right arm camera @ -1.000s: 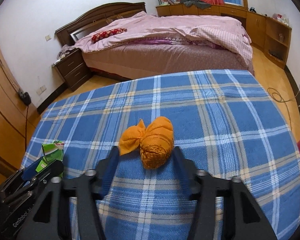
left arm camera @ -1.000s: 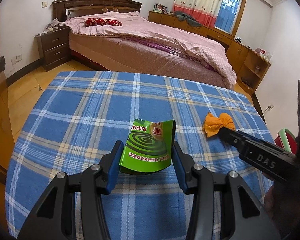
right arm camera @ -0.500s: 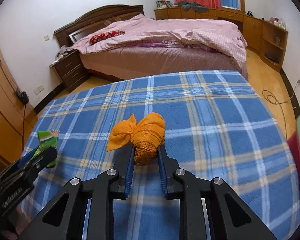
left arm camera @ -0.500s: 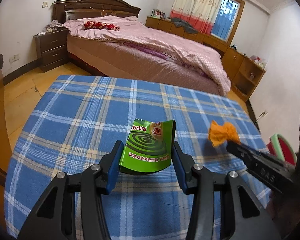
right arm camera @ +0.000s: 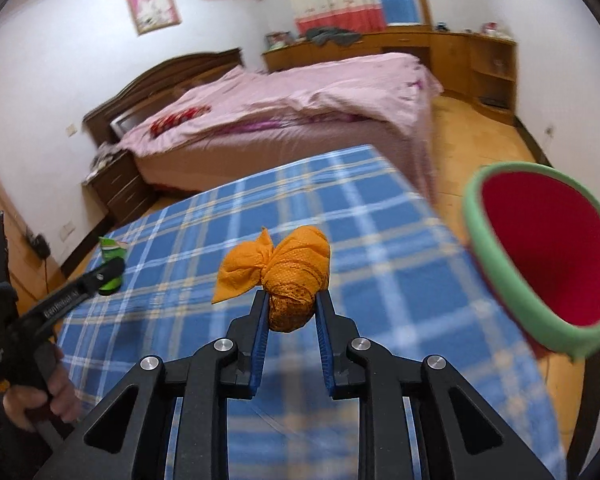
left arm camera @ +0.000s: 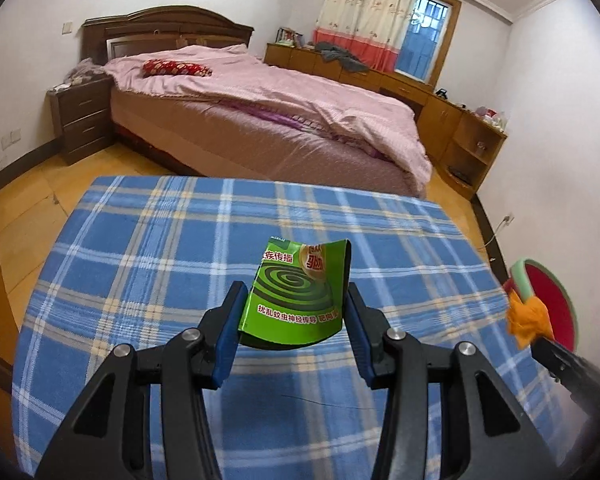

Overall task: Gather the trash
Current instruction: 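Carry the green box and orange cloth over the red bin with both grippers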

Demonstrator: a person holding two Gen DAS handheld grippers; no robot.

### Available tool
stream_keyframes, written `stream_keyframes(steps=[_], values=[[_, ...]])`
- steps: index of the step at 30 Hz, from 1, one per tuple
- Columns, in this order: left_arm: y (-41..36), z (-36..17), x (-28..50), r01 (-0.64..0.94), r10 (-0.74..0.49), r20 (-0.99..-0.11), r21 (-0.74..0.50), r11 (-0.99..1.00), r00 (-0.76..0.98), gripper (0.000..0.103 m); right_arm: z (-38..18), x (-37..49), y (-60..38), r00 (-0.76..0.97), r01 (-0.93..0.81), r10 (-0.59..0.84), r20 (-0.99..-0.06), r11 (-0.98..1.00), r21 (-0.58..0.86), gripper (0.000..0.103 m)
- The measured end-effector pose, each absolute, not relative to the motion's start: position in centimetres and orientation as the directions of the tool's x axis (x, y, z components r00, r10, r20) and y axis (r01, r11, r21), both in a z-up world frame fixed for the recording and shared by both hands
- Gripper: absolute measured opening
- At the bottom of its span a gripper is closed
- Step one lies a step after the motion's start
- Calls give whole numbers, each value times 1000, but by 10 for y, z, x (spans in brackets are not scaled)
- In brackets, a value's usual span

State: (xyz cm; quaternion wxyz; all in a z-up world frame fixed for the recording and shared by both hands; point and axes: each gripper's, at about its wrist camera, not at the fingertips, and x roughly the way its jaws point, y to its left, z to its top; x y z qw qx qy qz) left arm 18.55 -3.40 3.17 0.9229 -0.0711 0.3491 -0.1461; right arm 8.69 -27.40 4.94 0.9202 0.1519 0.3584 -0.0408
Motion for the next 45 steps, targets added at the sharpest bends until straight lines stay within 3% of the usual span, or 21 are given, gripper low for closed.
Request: stream_keyframes(steps=[17, 33, 45], values=[[-107, 78, 123, 364, -441, -607, -254, 896, 661, 48, 66, -9, -370, 788, 364, -99, -608, 871, 329, 23], [-246, 69, 113, 603, -583, -645, -228, 765, 495, 48, 51, -29, -438, 779, 463, -179, -601, 811, 358, 23], [-354, 51, 115, 725, -612, -668, -155, 671, 423, 48, 31, -18, -479, 763, 501, -199, -615, 783, 369, 25]])
